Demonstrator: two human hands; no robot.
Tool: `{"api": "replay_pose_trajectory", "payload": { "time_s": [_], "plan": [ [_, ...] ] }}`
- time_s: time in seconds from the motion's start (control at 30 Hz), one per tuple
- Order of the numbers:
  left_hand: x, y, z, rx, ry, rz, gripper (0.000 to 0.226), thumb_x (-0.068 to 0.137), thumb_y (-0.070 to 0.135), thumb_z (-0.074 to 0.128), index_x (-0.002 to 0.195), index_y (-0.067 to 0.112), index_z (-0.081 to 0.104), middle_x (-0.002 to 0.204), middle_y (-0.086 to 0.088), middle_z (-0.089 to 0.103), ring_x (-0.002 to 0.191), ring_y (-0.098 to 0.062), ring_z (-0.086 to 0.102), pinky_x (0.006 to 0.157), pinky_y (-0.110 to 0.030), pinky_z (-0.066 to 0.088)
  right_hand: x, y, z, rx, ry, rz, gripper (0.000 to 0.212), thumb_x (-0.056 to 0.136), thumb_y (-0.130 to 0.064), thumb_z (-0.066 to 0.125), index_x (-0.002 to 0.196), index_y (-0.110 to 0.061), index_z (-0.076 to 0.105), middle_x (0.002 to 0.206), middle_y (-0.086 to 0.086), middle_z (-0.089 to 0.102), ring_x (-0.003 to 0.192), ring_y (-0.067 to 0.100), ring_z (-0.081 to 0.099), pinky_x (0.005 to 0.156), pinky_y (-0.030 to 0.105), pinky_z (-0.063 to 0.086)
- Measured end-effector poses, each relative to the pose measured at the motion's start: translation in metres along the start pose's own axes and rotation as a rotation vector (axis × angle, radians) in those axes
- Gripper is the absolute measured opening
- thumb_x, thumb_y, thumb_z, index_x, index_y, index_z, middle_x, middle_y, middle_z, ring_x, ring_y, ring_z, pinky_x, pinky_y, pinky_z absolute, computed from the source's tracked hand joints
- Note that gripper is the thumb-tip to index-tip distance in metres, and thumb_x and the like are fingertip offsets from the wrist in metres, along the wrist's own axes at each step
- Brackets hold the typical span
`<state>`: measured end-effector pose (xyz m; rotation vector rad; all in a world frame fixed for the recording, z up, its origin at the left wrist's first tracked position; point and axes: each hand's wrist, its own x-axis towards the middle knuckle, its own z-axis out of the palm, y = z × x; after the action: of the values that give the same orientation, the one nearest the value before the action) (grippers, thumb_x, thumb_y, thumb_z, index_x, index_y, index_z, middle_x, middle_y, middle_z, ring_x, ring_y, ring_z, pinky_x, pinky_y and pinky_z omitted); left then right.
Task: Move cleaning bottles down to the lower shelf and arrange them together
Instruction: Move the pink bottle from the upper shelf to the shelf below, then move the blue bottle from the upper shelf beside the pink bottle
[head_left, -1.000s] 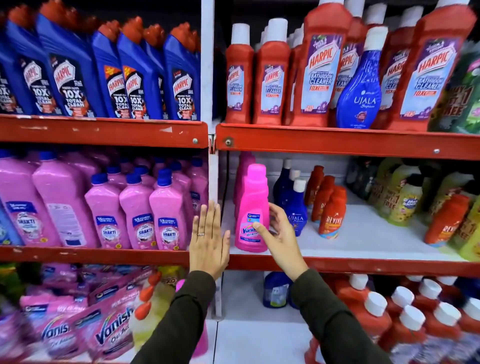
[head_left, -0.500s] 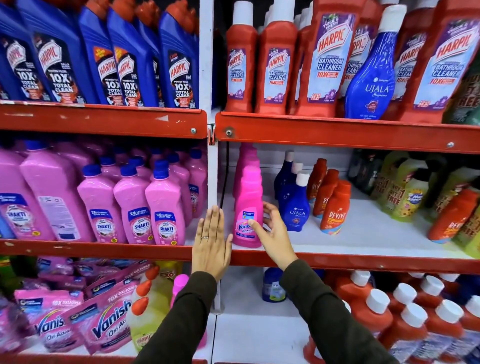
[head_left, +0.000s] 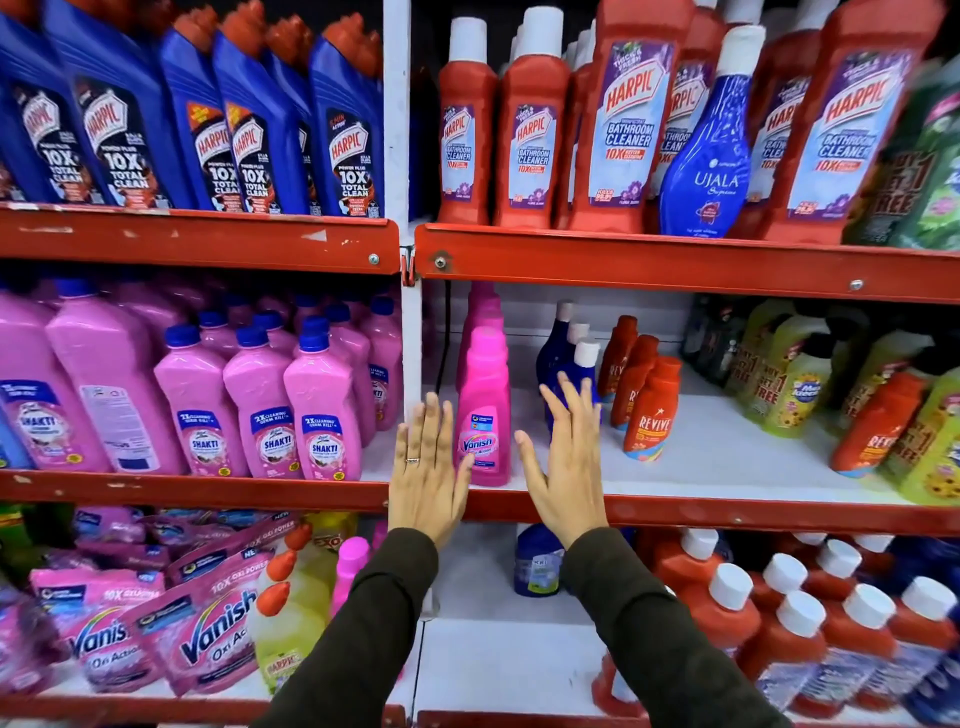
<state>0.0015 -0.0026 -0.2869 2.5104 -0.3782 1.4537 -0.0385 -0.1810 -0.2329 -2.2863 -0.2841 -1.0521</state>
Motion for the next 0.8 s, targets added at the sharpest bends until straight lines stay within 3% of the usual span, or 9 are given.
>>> {"api": "replay_pose_trajectory", "payload": {
  "time_s": [0.1, 0.27, 0.4, 0.47, 0.57, 0.7, 0.8],
  "plan": [
    [0.024, 0.027, -0.012, -0.066, 0.038, 0.009, 0.071, 0.109, 0.038, 0.025, 0.164, 0.012, -0.012, 0.172, -0.005, -0.023, 0.160, -0.018, -0.015, 0.131, -0.037, -0.008, 0.006, -0.003, -0.020, -0.112, 0.049, -0.069, 0.064, 0.101, -0.036, 0.049, 0.156, -0.014, 0.026, 0.169, 0.004, 0.014, 0.158, 0.023, -0.003, 0.127, 0.048, 0.001],
    [0.073, 0.064, -0.033, -0.115, 0.089, 0.043, 0.078, 0.106, 0.035, 0.032, 0.163, 0.015, -0.016, 0.171, -0.002, -0.027, 0.160, -0.017, -0.017, 0.130, -0.036, -0.011, 0.027, -0.009, -0.059, -0.216, 0.166, -0.132, 0.067, 0.100, -0.038, 0.050, 0.156, -0.009, 0.026, 0.168, 0.008, 0.015, 0.158, 0.029, 0.001, 0.127, 0.053, 0.002],
    [0.118, 0.084, -0.051, -0.119, 0.155, 0.081, 0.072, 0.107, 0.033, 0.034, 0.165, 0.013, -0.004, 0.171, 0.000, -0.027, 0.160, -0.017, -0.017, 0.130, -0.038, -0.010, 0.052, -0.013, -0.093, -0.224, 0.251, -0.155, 0.068, 0.101, -0.039, 0.048, 0.156, -0.009, 0.025, 0.168, 0.008, 0.013, 0.158, 0.030, 0.000, 0.126, 0.052, -0.002],
    [0.141, 0.091, -0.060, -0.098, 0.200, 0.081, 0.068, 0.107, 0.032, 0.035, 0.164, 0.008, 0.007, 0.172, -0.001, -0.022, 0.160, -0.016, -0.016, 0.131, -0.038, -0.008, 0.069, -0.016, -0.112, -0.211, 0.301, -0.171, 0.068, 0.100, -0.036, 0.049, 0.157, -0.008, 0.024, 0.169, 0.007, 0.012, 0.158, 0.029, 0.000, 0.127, 0.051, -0.001],
    [0.177, 0.097, -0.073, -0.079, 0.258, 0.078, 0.066, 0.107, 0.031, 0.038, 0.163, 0.004, 0.016, 0.172, -0.006, 0.002, 0.160, -0.015, -0.014, 0.131, -0.040, -0.004, 0.101, -0.020, -0.140, -0.156, 0.345, -0.185, 0.068, 0.101, -0.035, 0.050, 0.157, -0.007, 0.022, 0.169, 0.008, 0.012, 0.158, 0.027, 0.000, 0.127, 0.049, 0.002],
    [0.213, 0.104, -0.083, -0.041, 0.294, 0.086, 0.064, 0.109, 0.033, 0.032, 0.163, 0.004, 0.017, 0.172, -0.008, 0.011, 0.159, -0.015, -0.016, 0.131, -0.040, -0.003, 0.148, -0.023, -0.174, -0.005, 0.302, -0.117, 0.072, 0.102, -0.039, 0.044, 0.158, -0.006, 0.014, 0.170, 0.007, 0.010, 0.158, 0.021, 0.003, 0.128, 0.042, 0.009],
    [0.225, 0.110, -0.084, -0.006, 0.288, 0.093, 0.063, 0.109, 0.031, 0.030, 0.165, 0.006, 0.014, 0.174, -0.011, 0.011, 0.162, -0.022, -0.001, 0.132, -0.042, 0.001, 0.180, -0.020, -0.195, 0.060, 0.174, 0.000, 0.073, 0.103, -0.038, 0.043, 0.159, -0.005, 0.008, 0.170, 0.008, 0.005, 0.158, 0.019, 0.002, 0.127, 0.031, 0.004]
  ]
}}
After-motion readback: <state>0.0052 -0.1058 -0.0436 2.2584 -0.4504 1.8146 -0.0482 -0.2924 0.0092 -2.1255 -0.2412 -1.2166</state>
